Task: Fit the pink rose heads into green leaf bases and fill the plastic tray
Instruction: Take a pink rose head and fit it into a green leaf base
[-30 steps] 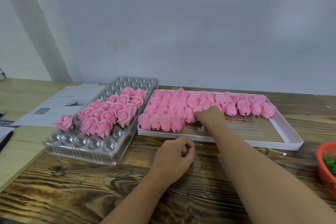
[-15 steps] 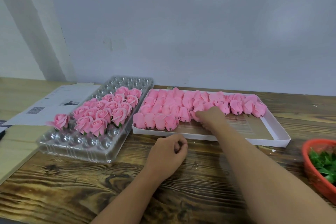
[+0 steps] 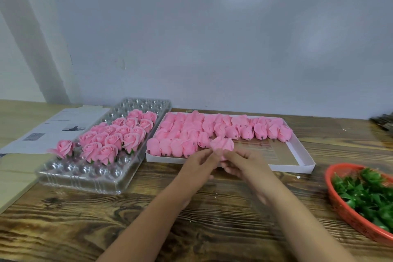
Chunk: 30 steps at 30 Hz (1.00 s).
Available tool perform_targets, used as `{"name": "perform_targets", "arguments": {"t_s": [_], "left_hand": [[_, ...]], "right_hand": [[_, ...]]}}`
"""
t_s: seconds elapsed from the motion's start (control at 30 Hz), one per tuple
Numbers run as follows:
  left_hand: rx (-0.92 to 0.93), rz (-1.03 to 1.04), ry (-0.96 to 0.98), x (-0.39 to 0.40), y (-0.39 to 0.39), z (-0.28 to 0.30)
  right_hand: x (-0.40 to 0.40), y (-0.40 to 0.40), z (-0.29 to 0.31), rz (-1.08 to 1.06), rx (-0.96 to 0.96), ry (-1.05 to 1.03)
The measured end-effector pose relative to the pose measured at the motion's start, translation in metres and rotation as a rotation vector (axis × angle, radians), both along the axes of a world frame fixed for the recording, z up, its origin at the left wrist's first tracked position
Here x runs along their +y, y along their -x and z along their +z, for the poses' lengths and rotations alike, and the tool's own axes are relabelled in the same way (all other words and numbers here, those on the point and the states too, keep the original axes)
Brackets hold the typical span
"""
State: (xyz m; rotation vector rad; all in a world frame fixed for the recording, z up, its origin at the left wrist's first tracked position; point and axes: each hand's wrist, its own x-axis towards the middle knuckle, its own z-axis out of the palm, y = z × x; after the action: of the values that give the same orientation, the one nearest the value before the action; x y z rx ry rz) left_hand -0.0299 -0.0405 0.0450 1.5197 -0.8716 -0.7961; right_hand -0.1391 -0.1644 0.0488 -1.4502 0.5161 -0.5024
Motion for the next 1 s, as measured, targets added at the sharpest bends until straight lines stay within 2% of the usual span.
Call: {"name": "perform_targets", "arguments": {"t_s": [0.2,0.3,0.4,0.5,0.57,0.7,0.77,0.9,1.0], "left_hand": [[0.057,-0.146,0.09,-0.013,0.01,0.0],[0.244,-0.217,0.089,-0.016,0.008,-0.008],[0.304,-0.278,0.114,-0.016,0.009,-0.014],[0.302,-0.218,0.122,-0.013,0.012,-0.015],[0.322,-0.119,0.131,-0.014,0.017,-0.015],[0.446,0.089,0.188,-0.02,0.027,-0.014],[0.469,0.107,0.212,-0.019,0.032,-0.015],[0.464,0.093,0.222,-0.018,0.036,-0.013],[0.481,0.045,0.209,-0.015,0.032,-0.011]], "right_hand": [[0.014,0.017,-0.008,0.11,-0.073,0.051],[0.011,0.02,-0.014,0.22,-0.104,-0.137],[0.008,0.023,-0.016,0.351,-0.116,-0.297],[0.008,0.024,-0.02,0.361,-0.125,-0.356],[0.013,0.022,-0.022,0.29,-0.123,-0.251],[0.034,0.016,-0.031,-0.079,-0.003,0.393],[0.042,0.015,-0.032,-0.219,0.057,0.591],[0.044,0.016,-0.036,-0.254,0.006,0.693],[0.041,0.018,-0.03,-0.183,-0.016,0.65]]}}
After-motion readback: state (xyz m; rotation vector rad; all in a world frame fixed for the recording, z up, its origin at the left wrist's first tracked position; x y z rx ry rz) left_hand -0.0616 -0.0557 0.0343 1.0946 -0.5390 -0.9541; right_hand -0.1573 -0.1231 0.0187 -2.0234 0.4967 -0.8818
